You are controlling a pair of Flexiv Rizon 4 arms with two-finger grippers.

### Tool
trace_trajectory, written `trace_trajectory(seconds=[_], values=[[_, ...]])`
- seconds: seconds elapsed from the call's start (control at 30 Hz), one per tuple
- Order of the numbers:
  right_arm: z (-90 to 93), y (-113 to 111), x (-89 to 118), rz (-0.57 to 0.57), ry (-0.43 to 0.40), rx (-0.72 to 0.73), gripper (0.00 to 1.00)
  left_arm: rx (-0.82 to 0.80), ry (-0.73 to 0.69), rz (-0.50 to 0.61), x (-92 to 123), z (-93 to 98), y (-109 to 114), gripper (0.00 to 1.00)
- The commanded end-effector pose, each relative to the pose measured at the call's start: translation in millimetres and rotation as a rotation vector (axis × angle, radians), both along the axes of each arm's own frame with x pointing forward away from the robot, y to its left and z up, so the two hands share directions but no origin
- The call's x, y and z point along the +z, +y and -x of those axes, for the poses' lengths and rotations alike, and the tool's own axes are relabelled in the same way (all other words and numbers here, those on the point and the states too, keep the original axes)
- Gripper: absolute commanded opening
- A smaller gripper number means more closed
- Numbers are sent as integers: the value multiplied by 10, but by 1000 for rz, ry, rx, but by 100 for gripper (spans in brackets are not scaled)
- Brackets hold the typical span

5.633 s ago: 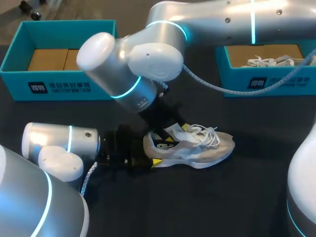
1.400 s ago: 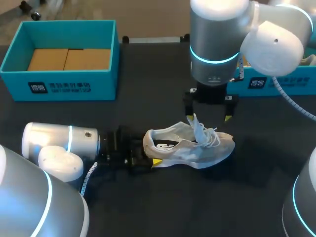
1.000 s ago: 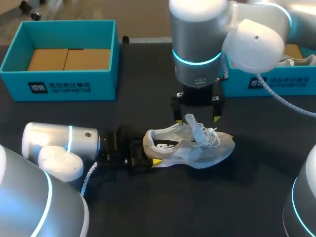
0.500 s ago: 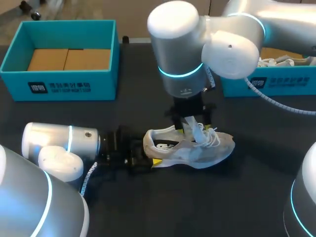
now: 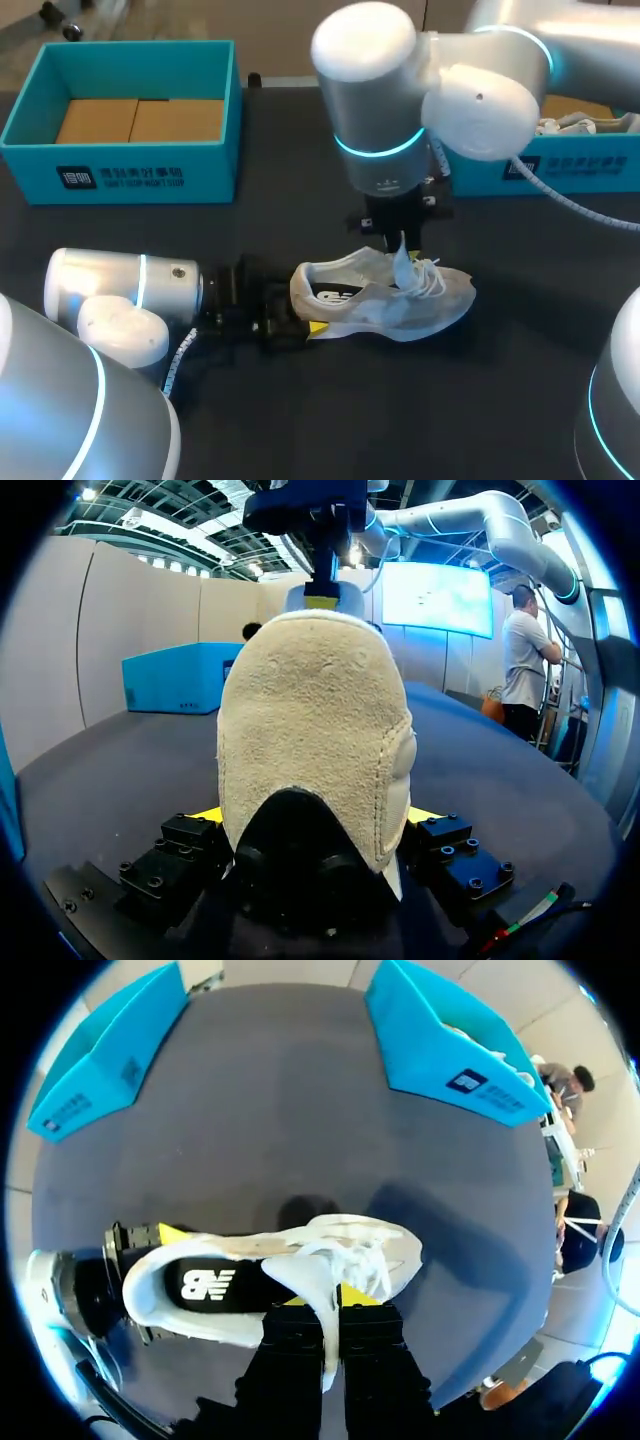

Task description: Take the shoe out of the shoebox, open the shoe tongue, remove and reinsert the insole, then place the shoe into the shoebox

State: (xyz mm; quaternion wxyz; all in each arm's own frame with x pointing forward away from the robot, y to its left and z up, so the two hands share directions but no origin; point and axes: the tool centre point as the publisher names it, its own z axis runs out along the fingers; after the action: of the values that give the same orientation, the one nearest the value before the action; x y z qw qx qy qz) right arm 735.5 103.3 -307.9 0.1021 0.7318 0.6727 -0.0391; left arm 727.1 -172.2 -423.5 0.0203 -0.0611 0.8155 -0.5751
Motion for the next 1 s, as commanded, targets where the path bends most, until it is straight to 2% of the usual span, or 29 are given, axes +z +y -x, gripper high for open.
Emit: trace_trajectory(seconds=[0.03, 0.2, 0.43, 0.6, 0.9, 0.97, 1.0], values=[[81, -317, -55, -111, -49, -37, 0, 3, -1, 0, -15, 19, 2, 0], [48, -534, -131, -150, -103, -117, 0, 3, -1, 0, -15, 19, 2, 0], [6, -775, -192, -119, -92, -159, 0, 3, -1, 0, -15, 19, 2, 0], [0, -953, -310, -100, -82, -218, 0, 3, -1, 0, -15, 19, 2, 0], [-43, -982, -668, -118, -50, -245, 0, 3, -1, 0, -15, 19, 2, 0], [-49, -979, -714, -113, -47, -244, 10, 3, -1, 0, -15, 19, 2, 0], [-52, -975, -729, -105, -43, -242, 27, 3, -1, 0, -15, 19, 2, 0]])
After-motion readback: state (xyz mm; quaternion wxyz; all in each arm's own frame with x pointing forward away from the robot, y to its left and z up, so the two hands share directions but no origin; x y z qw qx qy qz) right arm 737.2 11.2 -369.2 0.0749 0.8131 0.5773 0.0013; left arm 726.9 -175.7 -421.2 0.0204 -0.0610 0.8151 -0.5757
